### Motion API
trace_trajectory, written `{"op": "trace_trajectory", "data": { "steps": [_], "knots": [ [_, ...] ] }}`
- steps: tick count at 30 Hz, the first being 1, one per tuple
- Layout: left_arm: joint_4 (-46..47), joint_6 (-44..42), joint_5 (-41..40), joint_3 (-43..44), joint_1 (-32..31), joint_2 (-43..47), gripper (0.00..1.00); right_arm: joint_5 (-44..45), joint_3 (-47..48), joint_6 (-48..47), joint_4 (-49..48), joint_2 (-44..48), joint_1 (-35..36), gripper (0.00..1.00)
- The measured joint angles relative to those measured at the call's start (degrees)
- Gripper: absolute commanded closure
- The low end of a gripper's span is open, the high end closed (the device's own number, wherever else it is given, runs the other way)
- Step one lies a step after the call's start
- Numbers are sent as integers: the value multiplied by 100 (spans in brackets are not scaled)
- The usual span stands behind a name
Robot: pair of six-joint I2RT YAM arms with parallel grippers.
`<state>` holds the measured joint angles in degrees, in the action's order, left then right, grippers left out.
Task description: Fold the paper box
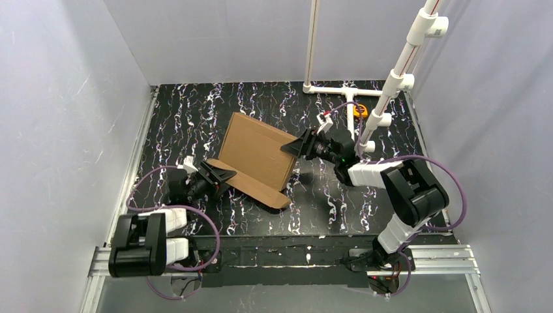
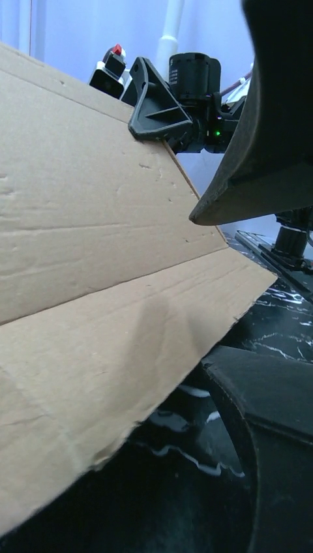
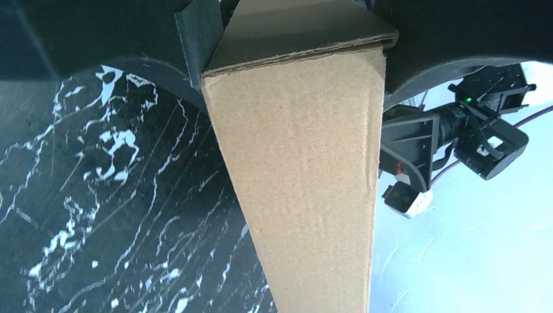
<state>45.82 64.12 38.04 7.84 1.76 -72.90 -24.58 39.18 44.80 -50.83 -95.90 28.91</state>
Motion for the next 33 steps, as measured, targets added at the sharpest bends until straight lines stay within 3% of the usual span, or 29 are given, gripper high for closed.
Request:
{"op": "trace_trajectory", "data": {
  "steps": [12, 26, 33],
  "knots": [
    [-1919, -363, -553, 22, 109, 1996, 32, -20, 1174, -772, 1499, 466, -7, 63],
    [-3143, -662, -743, 114, 166, 2986, 32, 391, 2697, -2802, 4046, 632, -7, 64],
    [-3427, -772, -748, 155, 188, 3130, 32, 999, 3447, -4079, 4723, 671, -7, 66]
  ]
}}
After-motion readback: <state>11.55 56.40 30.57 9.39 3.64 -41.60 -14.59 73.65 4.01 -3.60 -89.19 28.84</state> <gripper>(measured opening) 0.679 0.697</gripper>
